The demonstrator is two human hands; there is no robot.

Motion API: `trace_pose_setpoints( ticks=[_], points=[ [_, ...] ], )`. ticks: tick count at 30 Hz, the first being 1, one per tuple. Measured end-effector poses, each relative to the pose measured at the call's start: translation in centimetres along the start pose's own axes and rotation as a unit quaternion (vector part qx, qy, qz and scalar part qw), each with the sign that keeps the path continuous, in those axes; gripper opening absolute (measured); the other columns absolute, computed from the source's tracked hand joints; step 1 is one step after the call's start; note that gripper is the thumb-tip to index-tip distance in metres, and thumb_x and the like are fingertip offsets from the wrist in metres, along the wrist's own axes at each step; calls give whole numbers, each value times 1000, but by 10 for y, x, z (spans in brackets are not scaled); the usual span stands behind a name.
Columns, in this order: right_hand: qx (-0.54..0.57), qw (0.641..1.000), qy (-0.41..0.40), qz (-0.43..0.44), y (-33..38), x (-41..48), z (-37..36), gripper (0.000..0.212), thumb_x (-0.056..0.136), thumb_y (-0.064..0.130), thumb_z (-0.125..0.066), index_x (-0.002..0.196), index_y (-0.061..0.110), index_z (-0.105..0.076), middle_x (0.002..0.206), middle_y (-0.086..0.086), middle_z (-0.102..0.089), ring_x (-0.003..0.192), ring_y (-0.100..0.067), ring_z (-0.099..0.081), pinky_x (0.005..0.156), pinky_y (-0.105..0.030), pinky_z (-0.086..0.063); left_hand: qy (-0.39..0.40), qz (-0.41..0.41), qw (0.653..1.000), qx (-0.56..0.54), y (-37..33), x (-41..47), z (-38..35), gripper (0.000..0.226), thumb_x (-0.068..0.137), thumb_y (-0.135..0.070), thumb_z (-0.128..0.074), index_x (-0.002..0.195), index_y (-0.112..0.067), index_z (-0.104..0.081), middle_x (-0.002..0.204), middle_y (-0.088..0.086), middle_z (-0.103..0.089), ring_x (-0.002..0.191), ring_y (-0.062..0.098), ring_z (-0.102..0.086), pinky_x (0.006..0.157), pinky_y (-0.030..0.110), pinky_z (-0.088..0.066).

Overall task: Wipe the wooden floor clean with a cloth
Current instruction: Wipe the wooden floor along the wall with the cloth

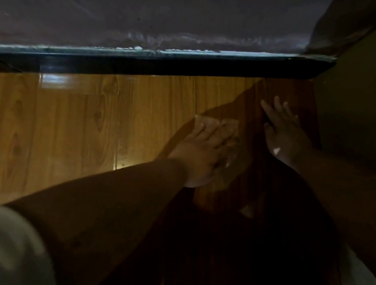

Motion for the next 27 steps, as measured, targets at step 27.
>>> trace_pose_setpoints(
  ticks=[27],
  points=[
    [-12, 998, 40, -47, 86, -105, -78, 57, 104, 32, -28, 154, 35, 0, 161, -3, 14, 148, -23, 13, 117, -46, 3, -86, 628, 769, -80, 89, -228, -8, 61, 101, -39, -29, 153, -15, -9, 159, 19, -6, 145, 39, -3, 118, 51, -4]
  ],
)
Point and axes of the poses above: each hand's wrist, its own x-axis towards the middle knuckle, its own z-axis out of the back of the hand, y = z × x, the point moved 2 cm from there along x, towards the middle knuckle
